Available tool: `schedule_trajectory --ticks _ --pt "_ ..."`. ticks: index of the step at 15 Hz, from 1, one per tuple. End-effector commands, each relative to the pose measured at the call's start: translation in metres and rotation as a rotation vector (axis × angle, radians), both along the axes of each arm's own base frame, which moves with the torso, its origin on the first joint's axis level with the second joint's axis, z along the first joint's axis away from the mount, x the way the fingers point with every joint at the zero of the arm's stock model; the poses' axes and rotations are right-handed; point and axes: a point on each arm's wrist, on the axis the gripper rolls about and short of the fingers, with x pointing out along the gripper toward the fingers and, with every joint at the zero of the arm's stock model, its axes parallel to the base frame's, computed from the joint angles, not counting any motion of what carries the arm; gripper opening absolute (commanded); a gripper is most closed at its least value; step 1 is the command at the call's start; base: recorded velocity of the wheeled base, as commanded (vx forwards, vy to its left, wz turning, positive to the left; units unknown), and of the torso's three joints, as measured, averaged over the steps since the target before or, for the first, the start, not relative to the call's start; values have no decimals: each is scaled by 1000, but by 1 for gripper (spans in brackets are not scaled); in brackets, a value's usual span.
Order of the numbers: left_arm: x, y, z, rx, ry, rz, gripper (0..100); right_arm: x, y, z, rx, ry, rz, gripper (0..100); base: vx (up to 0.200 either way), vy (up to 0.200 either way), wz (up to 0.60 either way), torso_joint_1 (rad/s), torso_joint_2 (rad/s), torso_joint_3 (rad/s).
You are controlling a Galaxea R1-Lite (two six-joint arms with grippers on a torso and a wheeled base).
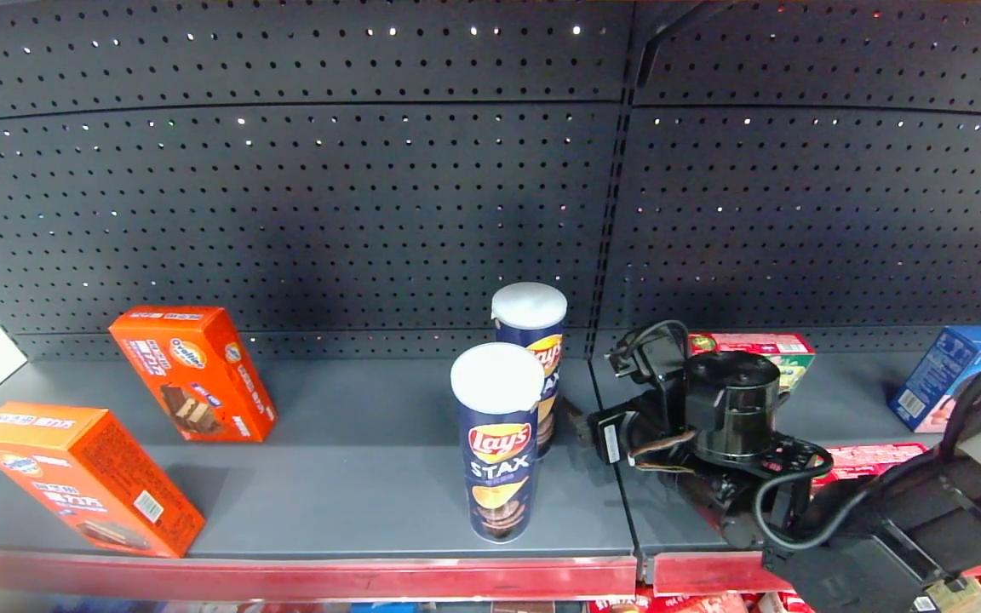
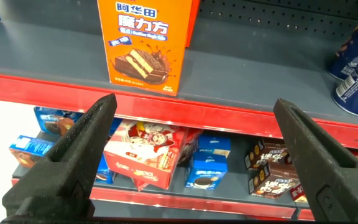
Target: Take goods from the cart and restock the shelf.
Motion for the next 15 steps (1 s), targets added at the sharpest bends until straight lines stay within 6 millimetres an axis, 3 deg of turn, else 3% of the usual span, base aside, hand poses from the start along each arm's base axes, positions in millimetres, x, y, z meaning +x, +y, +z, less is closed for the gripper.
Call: schedule_trajectory --ticks 1,4,6,7,8,11,15 --pt "0 0 0 0 1 0 100 -18 -19 25 9 -47 -6 100 0 0 0 0 0 0" --pt "0 0 0 0 1 0 100 -49 -71 48 7 -97 -77 100 0 0 0 0 0 0" --pt "0 0 0 4 2 -3 100 -79 -123 59 -14 -151 -180 100 0 0 0 0 0 0" --pt "0 0 0 4 3 -5 100 -87 -133 60 -15 -166 -205 100 0 0 0 0 0 0" --pt "0 0 0 3 1 -4 100 -112 -156 61 -5 -201 -253 100 0 0 0 0 0 0" --pt "0 0 0 -4 1 -4 100 -158 -194 50 14 -262 -375 100 0 0 0 0 0 0" --pt "0 0 0 -5 4 -7 100 -205 -213 34 39 -324 -469 100 0 0 0 0 0 0"
